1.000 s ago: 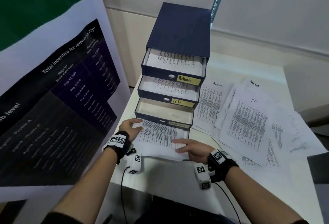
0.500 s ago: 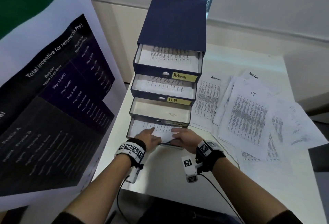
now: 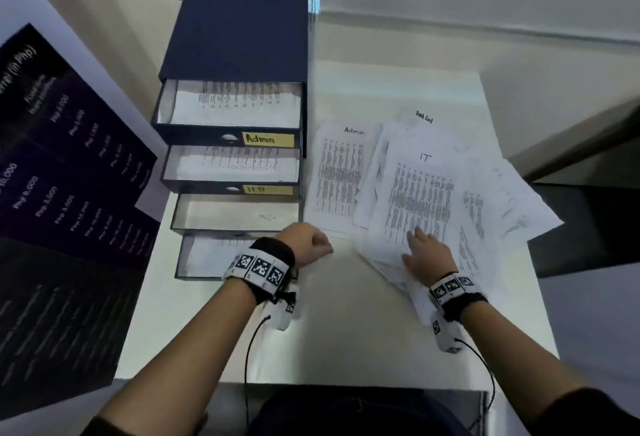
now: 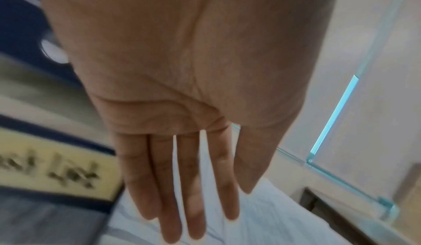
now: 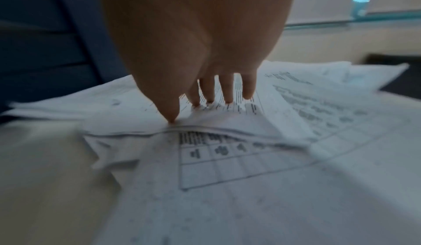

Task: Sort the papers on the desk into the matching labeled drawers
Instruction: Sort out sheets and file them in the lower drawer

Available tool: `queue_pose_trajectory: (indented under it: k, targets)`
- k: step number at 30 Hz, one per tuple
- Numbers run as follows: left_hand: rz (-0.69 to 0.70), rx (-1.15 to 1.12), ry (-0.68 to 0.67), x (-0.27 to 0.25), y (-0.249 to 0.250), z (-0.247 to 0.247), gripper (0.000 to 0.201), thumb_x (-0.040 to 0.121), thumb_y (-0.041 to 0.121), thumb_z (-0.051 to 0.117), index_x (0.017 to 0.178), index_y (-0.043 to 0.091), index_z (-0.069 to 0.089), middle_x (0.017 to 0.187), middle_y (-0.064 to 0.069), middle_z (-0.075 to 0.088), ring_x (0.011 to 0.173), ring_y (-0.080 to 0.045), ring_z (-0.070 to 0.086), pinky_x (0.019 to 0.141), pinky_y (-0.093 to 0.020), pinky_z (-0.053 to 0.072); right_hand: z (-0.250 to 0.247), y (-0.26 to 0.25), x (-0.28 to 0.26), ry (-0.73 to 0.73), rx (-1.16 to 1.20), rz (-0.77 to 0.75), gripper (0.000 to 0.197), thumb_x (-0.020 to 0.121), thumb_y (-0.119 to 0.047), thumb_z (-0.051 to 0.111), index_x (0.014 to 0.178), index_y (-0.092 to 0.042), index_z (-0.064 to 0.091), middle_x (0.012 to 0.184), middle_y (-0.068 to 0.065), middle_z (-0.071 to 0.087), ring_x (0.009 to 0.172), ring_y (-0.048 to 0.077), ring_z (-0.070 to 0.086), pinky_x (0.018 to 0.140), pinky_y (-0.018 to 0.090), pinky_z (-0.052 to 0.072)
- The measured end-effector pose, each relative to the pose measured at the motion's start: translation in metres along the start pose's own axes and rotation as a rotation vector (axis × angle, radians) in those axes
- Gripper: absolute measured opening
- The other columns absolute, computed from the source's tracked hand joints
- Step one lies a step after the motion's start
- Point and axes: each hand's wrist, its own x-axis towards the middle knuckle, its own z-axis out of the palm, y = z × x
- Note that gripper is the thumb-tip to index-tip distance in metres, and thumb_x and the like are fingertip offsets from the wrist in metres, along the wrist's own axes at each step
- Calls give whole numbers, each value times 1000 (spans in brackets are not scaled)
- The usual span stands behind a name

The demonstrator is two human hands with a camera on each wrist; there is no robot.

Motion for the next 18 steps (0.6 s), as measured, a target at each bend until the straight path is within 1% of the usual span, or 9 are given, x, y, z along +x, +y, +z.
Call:
queue_pose_trajectory:
  k: [2, 3, 5, 7, 9, 10, 12, 16, 18]
  targets:
    - [37, -142, -18, 21, 23, 10, 30, 95, 33, 59, 122, 23, 68, 116, -1, 69, 105, -15, 62, 91, -24, 46, 2, 12, -13, -17, -41, -90, 34, 99, -36, 40, 115, -18, 63, 110, 2, 63, 92, 21, 64, 78, 34, 54]
    - [15, -202, -5, 34, 30, 18, 34, 94, 32, 61, 126, 24, 65, 117, -2, 68, 106, -16, 62, 92, -24, 47, 2, 21, -16, -14, -100, -148, 39, 101, -39, 35, 102, -18, 68, 87, 0, 64, 75, 16, 63, 67, 29, 53]
    - [-70, -276, 60, 60, 44, 35, 42, 91, 30, 64, 132, 22, 60, 121, -4, 66, 110, -19, 61, 98, -27, 47, -1, 37, -19, 1, -18, -44, 51, 100, -51, 37, 86, -18, 74, 72, -2, 63, 62, 12, 59, 60, 24, 50]
    - [-154, -347, 124, 83, 60, 55, 46, 90, 25, 64, 135, 19, 57, 120, -3, 65, 112, -20, 60, 101, -28, 46, 0, 59, -12, 161, 193, 79, 44, 90, -54, 57, 105, -15, 72, 99, 7, 64, 83, 20, 63, 75, 30, 54]
    - [-202, -382, 154, 101, 78, 75, 47, 91, 22, 63, 136, 17, 55, 119, -3, 66, 112, -20, 60, 99, -27, 45, 4, 77, 2, 156, 342, 282, 81, 77, -58, 73, 138, -10, 49, 132, 19, 47, 111, 35, 57, 94, 42, 52]
    - [-222, -379, 163, 107, 86, 82, 46, 91, 22, 63, 136, 16, 55, 120, -4, 66, 112, -21, 61, 97, -27, 45, 1, 79, 7, 112, 414, 356, 100, 70, -60, 77, 146, -9, 37, 143, 22, 35, 121, 39, 52, 100, 45, 48]
    - [-258, -344, 219, 118, 100, 92, 42, 92, 27, 64, 131, 11, 57, 115, -6, 66, 110, -24, 62, 92, -28, 46, 0, 85, 18, 73, 538, 422, 112, 64, -55, 84, 150, -8, 29, 155, 21, 22, 131, 39, 45, 104, 44, 44]
    - [-290, -325, 349, 128, 115, 98, 32, 89, 30, 69, 111, 11, 58, 95, -4, 58, 90, -25, 59, 80, -30, 47, -3, 97, 32, 83, 639, 383, 93, 60, -49, 89, 133, -8, 46, 131, 16, 53, 121, 34, 53, 101, 40, 47]
    - [-302, -358, 370, 129, 118, 97, 31, 82, 22, 77, 105, 12, 59, 97, -7, 64, 91, -27, 62, 83, -31, 51, -4, 104, 36, 90, 560, 378, 77, 58, -55, 87, 115, -11, 58, 118, 13, 54, 109, 31, 57, 97, 42, 50]
